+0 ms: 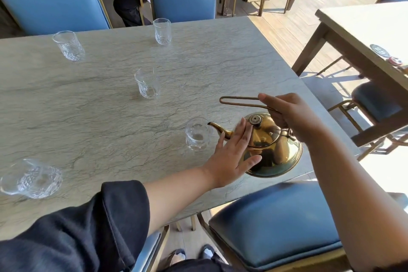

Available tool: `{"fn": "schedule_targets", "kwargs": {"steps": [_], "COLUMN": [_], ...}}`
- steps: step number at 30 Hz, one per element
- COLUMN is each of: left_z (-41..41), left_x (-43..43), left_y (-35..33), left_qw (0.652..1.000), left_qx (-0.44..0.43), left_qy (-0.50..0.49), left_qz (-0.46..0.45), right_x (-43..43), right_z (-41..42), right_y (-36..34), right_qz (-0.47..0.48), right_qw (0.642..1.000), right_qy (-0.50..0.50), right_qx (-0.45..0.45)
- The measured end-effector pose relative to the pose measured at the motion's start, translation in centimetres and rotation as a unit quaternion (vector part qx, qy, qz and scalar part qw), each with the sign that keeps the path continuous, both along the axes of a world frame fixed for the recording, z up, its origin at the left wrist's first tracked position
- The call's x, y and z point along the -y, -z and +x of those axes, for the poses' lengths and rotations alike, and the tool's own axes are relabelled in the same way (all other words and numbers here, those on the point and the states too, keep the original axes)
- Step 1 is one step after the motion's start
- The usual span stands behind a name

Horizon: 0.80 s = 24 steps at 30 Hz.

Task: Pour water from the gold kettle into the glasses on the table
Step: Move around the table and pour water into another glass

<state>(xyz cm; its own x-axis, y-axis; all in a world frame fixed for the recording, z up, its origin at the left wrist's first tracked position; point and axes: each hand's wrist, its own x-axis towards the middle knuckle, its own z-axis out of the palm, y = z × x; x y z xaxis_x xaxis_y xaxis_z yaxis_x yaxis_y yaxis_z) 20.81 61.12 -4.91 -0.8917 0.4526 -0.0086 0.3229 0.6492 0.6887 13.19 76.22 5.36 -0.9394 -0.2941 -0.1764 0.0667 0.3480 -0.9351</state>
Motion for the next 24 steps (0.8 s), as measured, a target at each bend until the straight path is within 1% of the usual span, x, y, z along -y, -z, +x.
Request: {"fn": "schedule_targets", "kwargs": {"steps": [3, 7, 13, 16, 20, 24], "left_z": [0.0, 0.1, 0.2, 0.4, 1.2, 2.5], "left_x": [-0.2, -0.5, -1.1, -1.2, -0.3, 2.1], "left_y": [0.1, -0.1, -1.2, -2.1, -3.4, -5.3], "left_qw": [1.000, 1.000, 0.999, 0.997, 0.993, 0.988], "left_qx": [0.001, 0.005, -0.019, -0.034, -0.068, -0.112], "left_qy": [0.002, -0.002, -0.006, -0.007, 0.004, 0.028], "left_qz": [-0.010, 0.004, 0.046, 0.073, 0.096, 0.100], "right_x": [-0.8, -1.5, -1.8, -1.5, -0.1, 2.9], "right_z": [0.4, 0.9, 2.4, 4.1, 7.3, 11.0], "right_y": [0.7, 1.2, -0.2, -1.1, -2.5, -3.9], "right_qz": [-0.049, -0.111, -0.132, -0.163, -0.186, -0.214], "right_qw": [0.998, 0.992, 0.984, 0.969, 0.950, 0.923], "right_qy": [0.020, 0.045, 0.119, 0.185, 0.246, 0.308], "right_qx": [0.018, 0.032, 0.016, -0.006, -0.043, -0.088]}}
